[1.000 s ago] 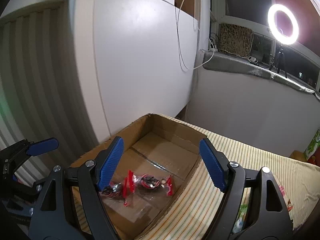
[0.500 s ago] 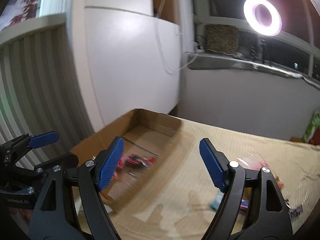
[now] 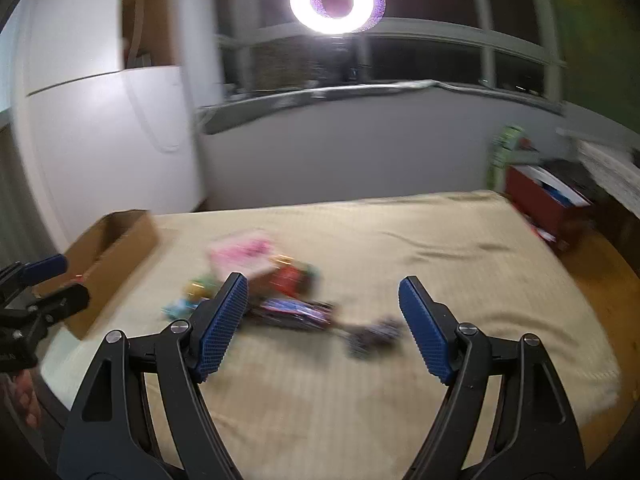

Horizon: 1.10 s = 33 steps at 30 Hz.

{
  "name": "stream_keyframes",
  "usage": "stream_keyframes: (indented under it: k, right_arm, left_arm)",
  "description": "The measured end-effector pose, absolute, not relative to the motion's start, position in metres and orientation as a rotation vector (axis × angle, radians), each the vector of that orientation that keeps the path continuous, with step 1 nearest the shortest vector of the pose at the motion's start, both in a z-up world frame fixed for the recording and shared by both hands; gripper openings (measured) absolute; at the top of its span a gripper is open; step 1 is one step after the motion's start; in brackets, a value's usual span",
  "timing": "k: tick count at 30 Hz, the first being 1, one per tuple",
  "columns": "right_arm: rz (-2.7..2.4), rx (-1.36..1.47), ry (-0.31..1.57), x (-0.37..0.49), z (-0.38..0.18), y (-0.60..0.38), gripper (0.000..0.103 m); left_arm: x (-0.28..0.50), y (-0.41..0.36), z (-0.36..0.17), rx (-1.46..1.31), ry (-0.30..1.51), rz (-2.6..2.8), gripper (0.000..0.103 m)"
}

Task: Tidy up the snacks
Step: 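Move both open tools back over the snacks on the bed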

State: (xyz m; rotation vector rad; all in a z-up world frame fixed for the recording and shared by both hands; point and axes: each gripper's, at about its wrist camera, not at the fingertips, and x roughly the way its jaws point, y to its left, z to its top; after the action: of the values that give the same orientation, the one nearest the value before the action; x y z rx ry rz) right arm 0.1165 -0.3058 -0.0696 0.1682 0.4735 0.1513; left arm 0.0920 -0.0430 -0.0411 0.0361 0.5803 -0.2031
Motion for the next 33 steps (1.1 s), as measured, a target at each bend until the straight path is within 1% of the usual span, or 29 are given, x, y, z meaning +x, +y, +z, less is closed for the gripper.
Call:
stream_keyframes:
  k: [4, 10, 18, 24, 30, 33]
  right_arm:
    - [0.11, 0.172, 0.469, 0.105, -0.069, -0.323, 0.08]
    - [0.114, 0.159, 0.449, 0.091, -0.061, -0.316, 0.08]
    - [0.116, 0.141, 0.474, 0.08, -0.082, -0.312, 0.081]
    - [0.12, 0.114, 0.555, 0.097, -0.119, -0.307, 0.081]
    - [0.117, 0.122, 0.629, 0.102, -0.163, -0.306, 0.081]
    - [0.116, 0.121, 0.642, 0.102, -0.173, -0.305, 0.081]
  left_arm:
    - [0.089, -0.067, -0.043, 0.052, 0.583, -0.269, 0.085]
    - [0.079, -0.066, -0.036, 0.048, 0.566, -0.276, 0.085]
    - [0.075, -0.069, -0.04, 0.032, 0.57, -0.271, 0.085]
    - [0.085, -0.082, -0.064, 0.029, 0.621, -0.282, 0.085]
    - [0.096, -0.091, -0.109, 0.017, 0.717, -0.287, 0.085]
    - [0.094, -0.096, -0.129, 0.015, 0.759, -0.295, 0.085]
